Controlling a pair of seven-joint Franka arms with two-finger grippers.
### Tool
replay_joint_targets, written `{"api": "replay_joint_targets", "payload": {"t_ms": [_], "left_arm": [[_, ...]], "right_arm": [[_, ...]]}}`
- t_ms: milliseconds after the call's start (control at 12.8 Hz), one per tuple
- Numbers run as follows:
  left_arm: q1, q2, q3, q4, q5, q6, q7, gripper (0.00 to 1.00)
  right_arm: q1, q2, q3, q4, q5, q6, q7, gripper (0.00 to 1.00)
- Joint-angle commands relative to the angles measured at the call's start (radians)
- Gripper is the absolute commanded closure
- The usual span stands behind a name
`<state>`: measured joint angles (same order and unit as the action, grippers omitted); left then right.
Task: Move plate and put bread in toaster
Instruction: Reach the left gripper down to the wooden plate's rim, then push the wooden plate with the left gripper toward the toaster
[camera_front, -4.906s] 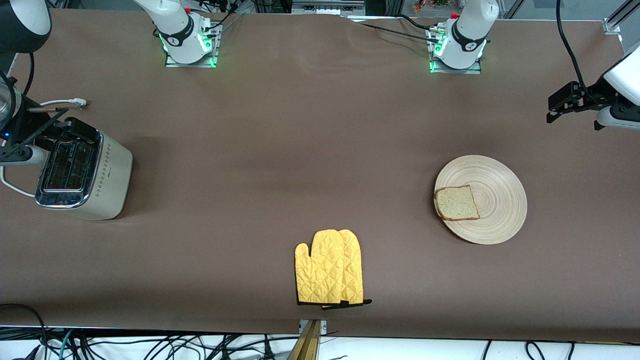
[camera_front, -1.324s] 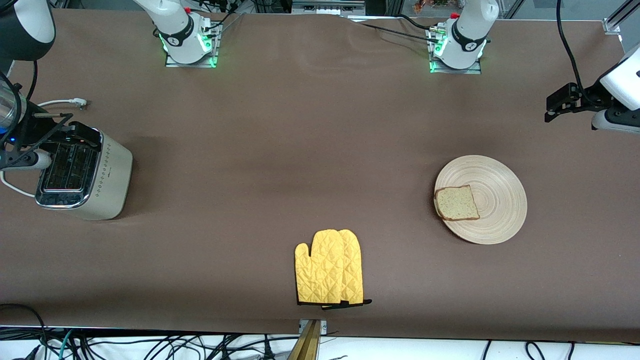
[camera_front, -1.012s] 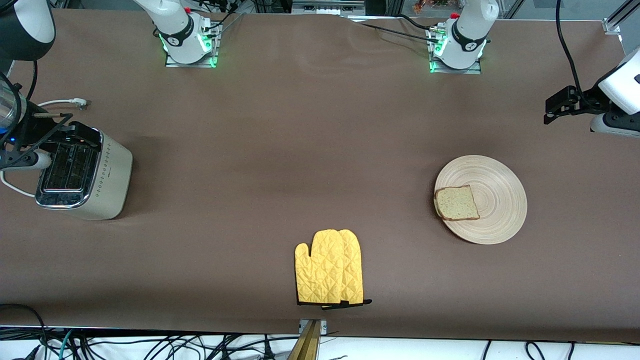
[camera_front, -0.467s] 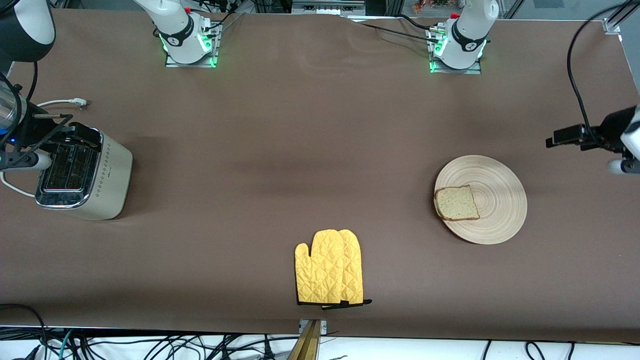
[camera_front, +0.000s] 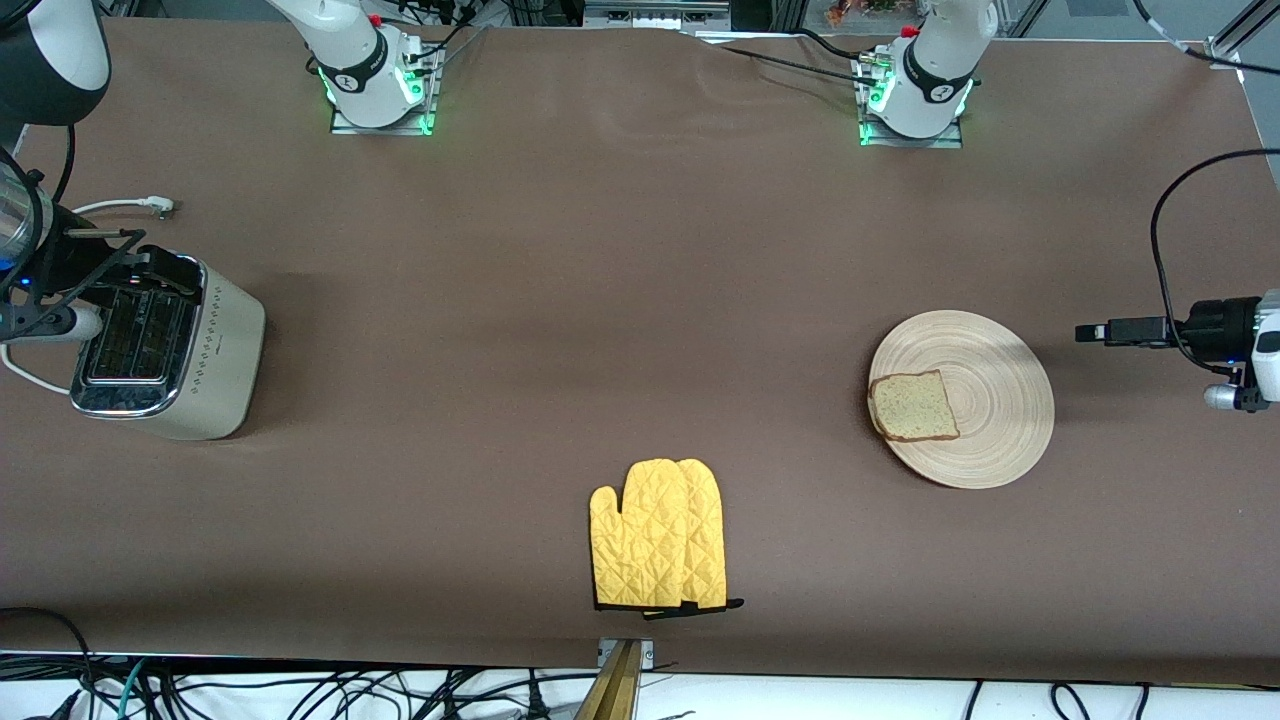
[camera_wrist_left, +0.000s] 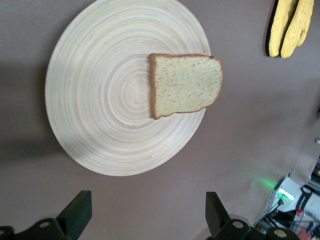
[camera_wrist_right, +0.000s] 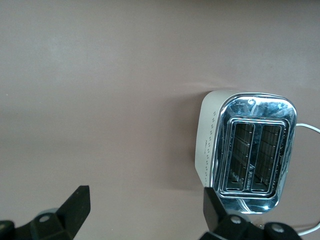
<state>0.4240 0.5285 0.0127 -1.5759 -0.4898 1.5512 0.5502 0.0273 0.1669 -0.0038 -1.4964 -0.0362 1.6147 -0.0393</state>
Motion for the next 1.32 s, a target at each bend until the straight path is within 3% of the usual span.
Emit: {"api": "replay_joint_targets", "payload": {"t_ms": [0,311,389,545,623,701,1090,1246], "left_arm": [[0.059,0.115,-0.008,0.050,-0.047,0.073,0.210,0.00],[0.072,0.258,-0.010,0.051,-0.186,0.249,0.246,0.00],[0.062,0.283,-0.011,0.051,-0.228,0.283,0.244,0.08],[0.062,0.321,-0.017,0.051,-0.285,0.262,0.241,0.56],[0.062,0.320,-0.020,0.051,-0.285,0.241,0.243,0.91],[0.068,0.320,-0.020,0.051,-0.286,0.222,0.243,1.00],[0.056,0.324,-0.028,0.051,-0.288,0.124,0.240,1.00],[0.058,0.321,-0.077,0.053,-0.293,0.080,0.226,1.00]], "right_arm": [[-0.009,0.002,0.007,0.005,0.001,0.004,0.004,0.00],[-0.009,0.002,0.007,0.005,0.001,0.004,0.004,0.00],[-0.009,0.002,0.007,0.005,0.001,0.004,0.004,0.00],[-0.009,0.002,0.007,0.005,0.001,0.004,0.004,0.00],[-0.009,0.002,0.007,0.005,0.001,0.004,0.004,0.00],[-0.009,0.002,0.007,0.005,0.001,0.004,0.004,0.00],[-0.009,0.005,0.007,0.005,-0.002,0.004,-0.001,0.00],[-0.009,0.005,0.007,0.005,-0.004,0.004,-0.001,0.00]]}}
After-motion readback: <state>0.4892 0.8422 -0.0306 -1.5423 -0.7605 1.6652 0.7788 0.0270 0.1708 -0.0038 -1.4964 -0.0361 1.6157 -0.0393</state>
